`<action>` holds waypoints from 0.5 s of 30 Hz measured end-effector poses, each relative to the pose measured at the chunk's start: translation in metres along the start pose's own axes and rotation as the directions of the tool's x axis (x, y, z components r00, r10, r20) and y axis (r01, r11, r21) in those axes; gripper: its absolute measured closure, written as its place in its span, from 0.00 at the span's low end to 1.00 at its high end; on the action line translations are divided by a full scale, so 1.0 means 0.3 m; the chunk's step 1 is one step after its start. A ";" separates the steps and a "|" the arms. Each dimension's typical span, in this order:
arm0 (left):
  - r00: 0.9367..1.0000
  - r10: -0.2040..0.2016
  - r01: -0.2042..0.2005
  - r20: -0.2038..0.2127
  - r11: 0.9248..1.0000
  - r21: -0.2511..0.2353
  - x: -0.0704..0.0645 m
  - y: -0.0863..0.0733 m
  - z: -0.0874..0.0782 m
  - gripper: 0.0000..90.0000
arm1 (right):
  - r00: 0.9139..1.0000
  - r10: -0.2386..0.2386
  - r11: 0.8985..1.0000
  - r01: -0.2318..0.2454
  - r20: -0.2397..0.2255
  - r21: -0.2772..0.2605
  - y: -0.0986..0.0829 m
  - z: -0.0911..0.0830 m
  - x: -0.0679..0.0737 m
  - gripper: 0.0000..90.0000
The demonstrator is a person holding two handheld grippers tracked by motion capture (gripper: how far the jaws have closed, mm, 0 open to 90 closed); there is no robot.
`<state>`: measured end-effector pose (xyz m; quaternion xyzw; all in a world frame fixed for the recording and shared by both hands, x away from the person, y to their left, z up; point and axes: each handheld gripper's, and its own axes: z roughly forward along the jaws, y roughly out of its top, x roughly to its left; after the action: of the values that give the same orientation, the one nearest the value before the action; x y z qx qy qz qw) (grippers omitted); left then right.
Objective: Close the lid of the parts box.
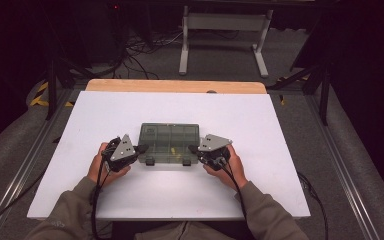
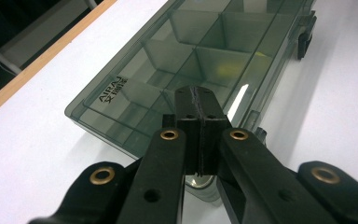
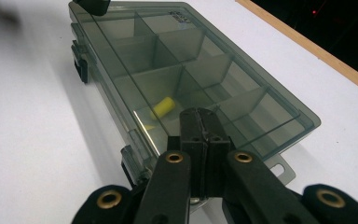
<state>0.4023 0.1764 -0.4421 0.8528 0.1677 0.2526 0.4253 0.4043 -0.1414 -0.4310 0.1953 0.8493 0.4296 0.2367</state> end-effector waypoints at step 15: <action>1.000 -0.009 0.008 0.021 1.000 0.003 0.002 -0.015 0.012 0.99 | 1.000 0.026 0.999 -0.027 -0.016 -0.022 -0.024 0.015 0.003 1.00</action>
<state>0.4046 0.1769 -0.4475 0.8552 0.1670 0.2414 0.4271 0.4050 -0.1421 -0.4395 0.2006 0.8436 0.4435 0.2266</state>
